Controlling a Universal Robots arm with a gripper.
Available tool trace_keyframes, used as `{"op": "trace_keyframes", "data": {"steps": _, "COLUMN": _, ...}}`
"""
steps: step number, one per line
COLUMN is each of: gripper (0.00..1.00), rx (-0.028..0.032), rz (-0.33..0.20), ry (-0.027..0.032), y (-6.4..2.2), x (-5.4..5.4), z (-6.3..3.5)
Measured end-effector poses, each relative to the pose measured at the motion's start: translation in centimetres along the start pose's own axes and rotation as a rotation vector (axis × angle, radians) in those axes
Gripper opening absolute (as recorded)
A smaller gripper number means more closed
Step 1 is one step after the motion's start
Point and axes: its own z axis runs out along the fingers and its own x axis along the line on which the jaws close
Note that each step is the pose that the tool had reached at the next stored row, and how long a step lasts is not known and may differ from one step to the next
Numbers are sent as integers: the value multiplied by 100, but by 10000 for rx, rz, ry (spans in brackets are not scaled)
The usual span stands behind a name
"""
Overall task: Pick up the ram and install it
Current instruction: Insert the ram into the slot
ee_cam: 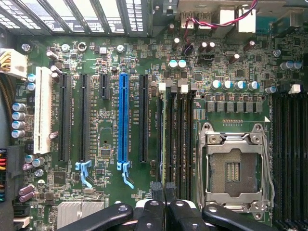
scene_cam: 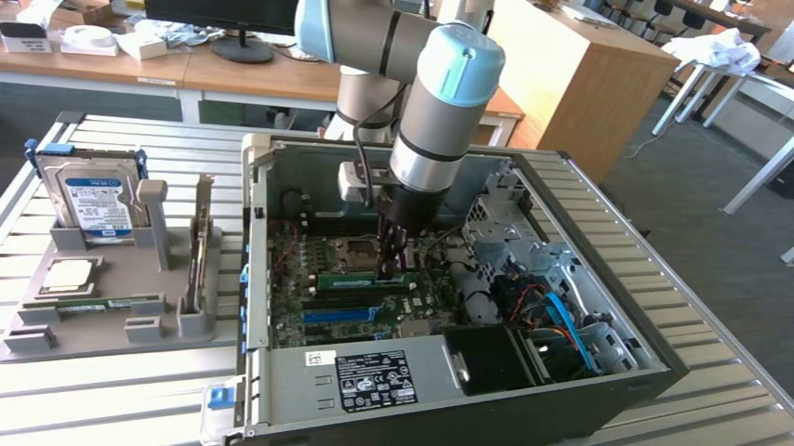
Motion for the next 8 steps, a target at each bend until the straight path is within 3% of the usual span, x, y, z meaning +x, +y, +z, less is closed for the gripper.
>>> {"op": "trace_keyframes", "data": {"steps": 8, "gripper": 12, "rx": 0, "rz": 0, "ry": 0, "y": 0, "x": 0, "z": 3}}
